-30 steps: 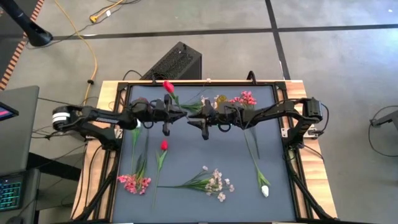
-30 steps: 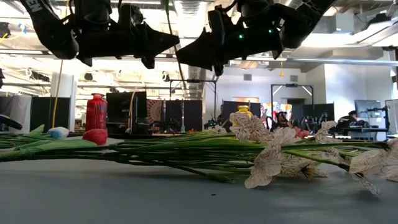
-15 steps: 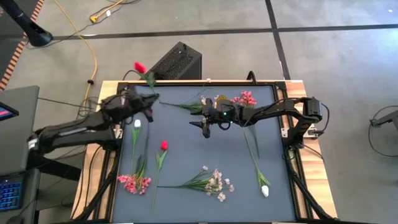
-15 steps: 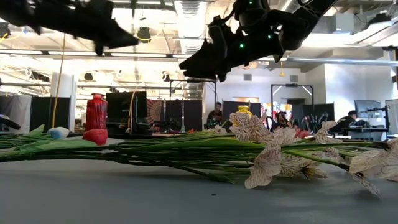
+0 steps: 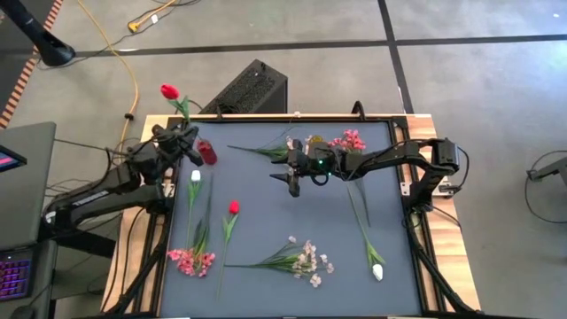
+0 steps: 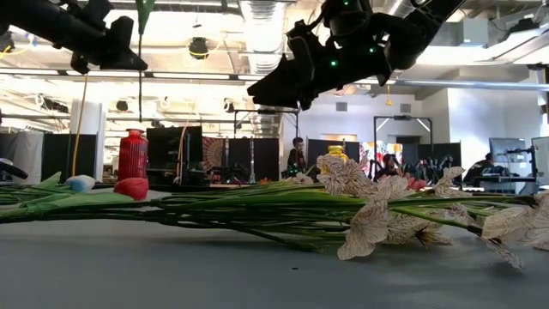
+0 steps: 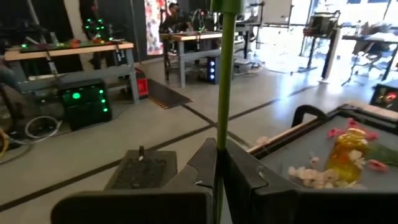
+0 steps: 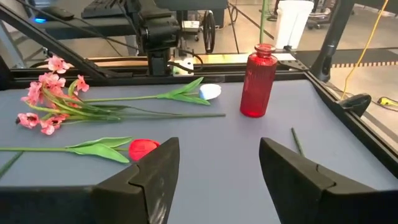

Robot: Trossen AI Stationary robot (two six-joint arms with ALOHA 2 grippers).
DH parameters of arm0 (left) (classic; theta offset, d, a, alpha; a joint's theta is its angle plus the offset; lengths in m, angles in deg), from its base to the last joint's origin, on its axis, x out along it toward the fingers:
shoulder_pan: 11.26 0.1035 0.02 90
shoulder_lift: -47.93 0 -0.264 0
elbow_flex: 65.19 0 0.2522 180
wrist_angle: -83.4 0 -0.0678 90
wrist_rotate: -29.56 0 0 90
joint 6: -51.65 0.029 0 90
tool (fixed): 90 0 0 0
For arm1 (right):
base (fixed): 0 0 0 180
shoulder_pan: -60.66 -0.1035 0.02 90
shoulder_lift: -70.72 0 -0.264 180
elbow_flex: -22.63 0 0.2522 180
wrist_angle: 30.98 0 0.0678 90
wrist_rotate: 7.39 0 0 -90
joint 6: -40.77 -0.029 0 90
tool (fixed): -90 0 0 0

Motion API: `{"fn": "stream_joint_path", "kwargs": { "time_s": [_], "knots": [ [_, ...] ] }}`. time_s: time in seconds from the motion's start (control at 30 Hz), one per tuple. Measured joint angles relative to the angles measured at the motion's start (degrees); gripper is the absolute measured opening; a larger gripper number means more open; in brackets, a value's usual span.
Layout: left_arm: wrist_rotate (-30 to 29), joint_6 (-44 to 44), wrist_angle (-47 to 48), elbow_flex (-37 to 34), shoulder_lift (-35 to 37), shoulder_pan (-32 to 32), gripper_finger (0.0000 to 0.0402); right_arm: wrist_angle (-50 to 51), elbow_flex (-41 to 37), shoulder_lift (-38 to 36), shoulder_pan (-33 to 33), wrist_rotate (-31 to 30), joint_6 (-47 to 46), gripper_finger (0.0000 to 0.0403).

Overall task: Sort flowers into vase by color
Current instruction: Put the top red flower into the red vase

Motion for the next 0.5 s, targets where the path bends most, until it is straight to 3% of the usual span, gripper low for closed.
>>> {"fn": "stream_joint_path", "kwargs": {
  "time_s": [0.17,0.5],
  "knots": [
    [-4.1,0.0,2.2,0.0,-0.2,0.0,0.0000,0.0,0.0,0.0,0.0,0.0,0.0,0.0249],
    [-4.3,0.5,2.2,0.0,-0.3,0.0,0.0000,0.0,0.0,0.0,0.0,0.0,-0.1,0.0249]
  ]
}}
